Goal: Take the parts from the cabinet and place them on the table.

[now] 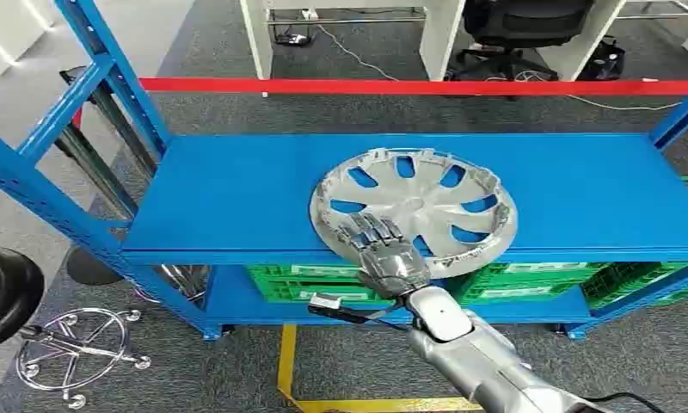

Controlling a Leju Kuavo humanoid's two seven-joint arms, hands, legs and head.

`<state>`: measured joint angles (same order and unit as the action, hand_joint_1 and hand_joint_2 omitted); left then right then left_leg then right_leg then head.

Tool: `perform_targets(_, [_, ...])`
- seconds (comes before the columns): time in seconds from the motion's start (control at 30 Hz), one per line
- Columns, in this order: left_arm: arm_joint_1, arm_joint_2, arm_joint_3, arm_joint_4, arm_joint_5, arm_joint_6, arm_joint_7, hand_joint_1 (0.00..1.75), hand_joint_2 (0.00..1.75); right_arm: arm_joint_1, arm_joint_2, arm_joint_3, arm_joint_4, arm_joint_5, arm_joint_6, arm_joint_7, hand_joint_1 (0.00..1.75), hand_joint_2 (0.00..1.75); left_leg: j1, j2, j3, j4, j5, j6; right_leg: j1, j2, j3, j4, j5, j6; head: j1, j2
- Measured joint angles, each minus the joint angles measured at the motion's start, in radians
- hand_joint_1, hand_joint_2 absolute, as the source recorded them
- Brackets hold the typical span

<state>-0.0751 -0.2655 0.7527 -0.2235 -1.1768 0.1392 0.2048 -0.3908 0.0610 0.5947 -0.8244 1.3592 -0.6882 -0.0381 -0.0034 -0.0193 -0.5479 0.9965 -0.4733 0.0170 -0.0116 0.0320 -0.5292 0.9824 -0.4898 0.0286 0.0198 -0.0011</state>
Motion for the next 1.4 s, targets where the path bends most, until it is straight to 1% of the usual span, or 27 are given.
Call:
perform_targets(0.07, [0.000, 0.000, 0.000, 0.000, 0.002, 0.000, -0.001, 0.00, 0.00, -0.002, -0.002, 0.009, 0.006, -0.012, 0.013, -0.004, 0.00, 1.75, 0.000, 0.000, 0.000, 0.000, 0.000, 0.000, 0.000, 0.000, 0.000, 0.000, 0.000, 0.000, 0.000, 0.000])
perform_targets(0.2, [0.000, 0.000, 0.000, 0.000, 0.005, 0.000, -0.002, 0.00, 0.00, -0.005, -0.012, 0.032, 0.017, -0.027, 0.080, -0.002, 0.00, 1.75, 0.000, 0.000, 0.000, 0.000, 0.000, 0.000, 0.000, 0.000, 0.000, 0.000, 0.000, 0.000, 0.000, 0.000])
perform_targets(0.33, [0.000, 0.000, 0.000, 0.000, 0.005, -0.001, -0.002, 0.00, 0.00, -0.015, -0.023, 0.045, 0.029, -0.040, 0.106, 0.008, 0.00, 1.75, 0.000, 0.000, 0.000, 0.000, 0.000, 0.000, 0.000, 0.000, 0.000, 0.000, 0.000, 0.000, 0.000, 0.000])
perform_targets(0.73, [0.000, 0.000, 0.000, 0.000, -0.004, -0.005, -0.002, 0.00, 0.00, -0.054, -0.043, 0.058, 0.078, -0.053, 0.101, 0.044, 0.00, 1.75, 0.000, 0.000, 0.000, 0.000, 0.000, 0.000, 0.000, 0.000, 0.000, 0.000, 0.001, 0.000, 0.000, 0.000])
perform_targets(0.97, [0.000, 0.000, 0.000, 0.000, -0.003, -0.006, -0.002, 0.00, 0.00, -0.063, -0.056, 0.058, 0.090, -0.060, 0.093, 0.044, 0.00, 1.75, 0.000, 0.000, 0.000, 0.001, 0.000, 0.000, 0.000, 0.000, 0.000, 0.000, 0.001, 0.000, 0.000, 0.000])
perform_targets(1.17, [0.000, 0.000, 0.000, 0.000, 0.001, 0.001, -0.003, 0.00, 0.00, -0.063, -0.057, 0.058, 0.089, -0.068, 0.099, 0.040, 0.00, 1.75, 0.000, 0.000, 0.000, 0.001, 0.000, 0.000, 0.000, 0.000, 0.000, 0.000, 0.001, 0.000, 0.000, 0.000])
perform_targets(1.2, [0.000, 0.000, 0.000, 0.000, 0.001, 0.001, -0.003, 0.00, 0.00, -0.063, -0.057, 0.058, 0.088, -0.069, 0.103, 0.039, 0.16, 1.75, 0.000, 0.000, 0.000, 0.001, 0.000, 0.000, 0.000, 0.000, 0.000, 0.000, 0.001, 0.000, 0.000, 0.000])
perform_targets(1.23, [0.000, 0.000, 0.000, 0.000, 0.001, 0.002, -0.004, 0.00, 0.00, -0.063, -0.057, 0.058, 0.087, -0.071, 0.109, 0.039, 1.22, 1.75, 0.000, 0.000, 0.000, 0.001, 0.000, 0.000, 0.000, 0.000, 0.000, 0.000, 0.001, 0.000, 0.000, 0.000])
perform_targets(1.27, [0.000, 0.000, 0.000, 0.000, 0.002, 0.003, -0.005, 0.00, 0.00, -0.062, -0.057, 0.058, 0.084, -0.074, 0.116, 0.038, 1.75, 1.75, 0.000, 0.000, 0.000, 0.001, 0.000, 0.000, 0.000, 0.000, 0.000, 0.000, 0.001, 0.000, 0.000, 0.000])
perform_targets(1.4, [0.001, 0.000, 0.000, 0.000, 0.012, 0.007, -0.008, 0.00, 0.00, -0.057, -0.058, 0.058, 0.053, -0.096, 0.158, 0.034, 1.75, 1.75, 0.000, 0.000, 0.000, 0.001, 0.000, 0.000, 0.000, 0.000, 0.000, 0.000, 0.001, 0.000, 0.000, 0.000])
